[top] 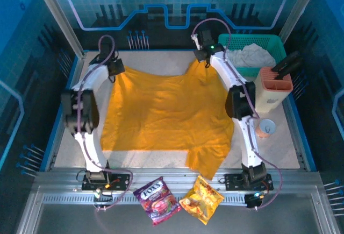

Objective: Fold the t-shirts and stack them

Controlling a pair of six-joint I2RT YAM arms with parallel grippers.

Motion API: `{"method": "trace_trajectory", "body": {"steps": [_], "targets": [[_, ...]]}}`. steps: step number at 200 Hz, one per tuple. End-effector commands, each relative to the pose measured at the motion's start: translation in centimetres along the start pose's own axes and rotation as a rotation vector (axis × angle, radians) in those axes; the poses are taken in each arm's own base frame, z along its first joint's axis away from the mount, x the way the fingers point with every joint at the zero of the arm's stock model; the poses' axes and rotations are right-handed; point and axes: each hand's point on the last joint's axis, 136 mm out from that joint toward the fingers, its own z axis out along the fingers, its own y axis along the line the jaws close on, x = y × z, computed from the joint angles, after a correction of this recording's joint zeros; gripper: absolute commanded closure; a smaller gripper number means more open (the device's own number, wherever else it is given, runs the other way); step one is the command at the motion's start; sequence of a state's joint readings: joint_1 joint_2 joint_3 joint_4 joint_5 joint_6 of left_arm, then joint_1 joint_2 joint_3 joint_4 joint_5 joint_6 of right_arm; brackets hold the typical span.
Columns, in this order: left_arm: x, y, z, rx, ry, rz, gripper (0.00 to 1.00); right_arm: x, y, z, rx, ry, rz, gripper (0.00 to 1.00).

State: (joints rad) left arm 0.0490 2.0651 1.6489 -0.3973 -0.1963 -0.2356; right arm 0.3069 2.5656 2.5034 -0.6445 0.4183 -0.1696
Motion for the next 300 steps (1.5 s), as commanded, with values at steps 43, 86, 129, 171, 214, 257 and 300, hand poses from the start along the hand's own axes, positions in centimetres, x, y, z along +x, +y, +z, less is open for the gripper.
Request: {"method": "trace_trajectory", "body": {"steps": [43,86,129,171,214,257,300], "targets": [[-3.7,0.9,3.5,-0.099,-0.073,-0.005,1.00,-1.7,-0.4,2.5,0.109,-0.095,0.085,1.00],[-3.6,1.2,2.4,-0.091,-0.077,0.006,1.00,-2.5,-1.4,-0.8,0.088,-0.109,0.153,1.00],[-3.3,2.7,0.4,-0.093,-0.092,-0.012,1.00,-2.8,-2.1,-5.6,0.029,-0.137,0.228,1.00],[-2.4,4.2,-0.1,-0.080,-0.082,-0.045,1.00,-0.2,-2.1,-8.2,0.000,-0.120,0.291,1.00],[-1.2,5.4,-1.0,-0.046,-0.080,-0.109,1.00,3.1,-2.0,-10.4,-0.008,-0.097,0.342,1.00],[-0.9,5.5,-3.2,-0.024,-0.096,-0.113,1.00,5.4,-2.7,-13.3,-0.004,-0.105,0.354,1.00],[1.2,5.9,-4.4,-0.017,-0.080,-0.114,1.00,8.4,-1.8,-14.8,-0.038,-0.082,0.385,1.00]]}}
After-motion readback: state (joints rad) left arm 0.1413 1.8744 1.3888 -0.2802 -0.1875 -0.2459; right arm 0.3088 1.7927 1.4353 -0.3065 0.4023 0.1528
